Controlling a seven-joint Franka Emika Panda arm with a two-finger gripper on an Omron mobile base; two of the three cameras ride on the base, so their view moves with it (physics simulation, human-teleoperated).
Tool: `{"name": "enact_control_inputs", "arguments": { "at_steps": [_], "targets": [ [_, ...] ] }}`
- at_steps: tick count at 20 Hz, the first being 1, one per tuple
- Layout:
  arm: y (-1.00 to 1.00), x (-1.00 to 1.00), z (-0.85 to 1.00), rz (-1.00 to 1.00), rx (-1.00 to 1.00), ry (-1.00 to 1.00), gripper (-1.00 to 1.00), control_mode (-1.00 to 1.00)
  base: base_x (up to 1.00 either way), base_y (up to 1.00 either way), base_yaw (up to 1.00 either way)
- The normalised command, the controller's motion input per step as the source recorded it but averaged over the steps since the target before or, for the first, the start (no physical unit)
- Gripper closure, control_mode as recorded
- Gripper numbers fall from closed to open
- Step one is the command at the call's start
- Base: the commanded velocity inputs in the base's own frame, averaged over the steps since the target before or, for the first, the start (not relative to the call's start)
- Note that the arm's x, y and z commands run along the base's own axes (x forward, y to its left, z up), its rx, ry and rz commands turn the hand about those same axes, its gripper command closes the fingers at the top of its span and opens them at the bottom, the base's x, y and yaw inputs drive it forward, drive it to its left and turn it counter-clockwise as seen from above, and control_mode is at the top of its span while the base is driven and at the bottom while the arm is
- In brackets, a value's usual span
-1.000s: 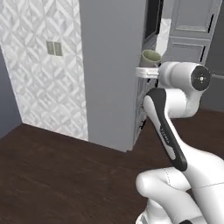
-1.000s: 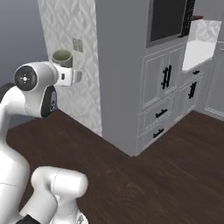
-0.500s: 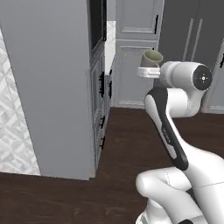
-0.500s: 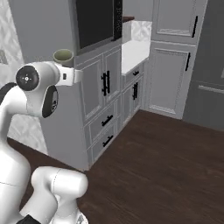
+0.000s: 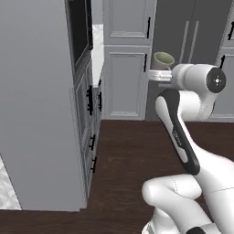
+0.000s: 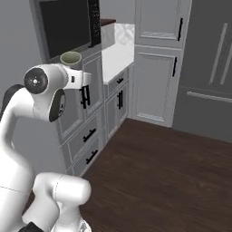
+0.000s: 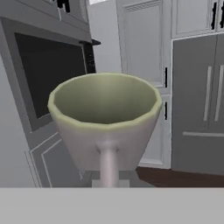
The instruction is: Gather all objects into one cabinet and sort the glasses and bowls to opposite sides.
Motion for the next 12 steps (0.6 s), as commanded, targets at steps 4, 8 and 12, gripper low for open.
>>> {"name": "enact_control_inputs", "arguments": {
  "at_steps": [4,8,12],
  "targets": [
    [0.0,0.0,0.0,0.0,0.0,0.0,1.0,1.0,0.0,-1.0,0.17],
    [0.0,0.0,0.0,0.0,0.0,0.0,1.0,1.0,0.18,-1.0,-0.16],
    [0.0,0.0,0.0,0.0,0.0,0.0,1.0,1.0,0.6,-0.94,-0.22]
  ]
}}
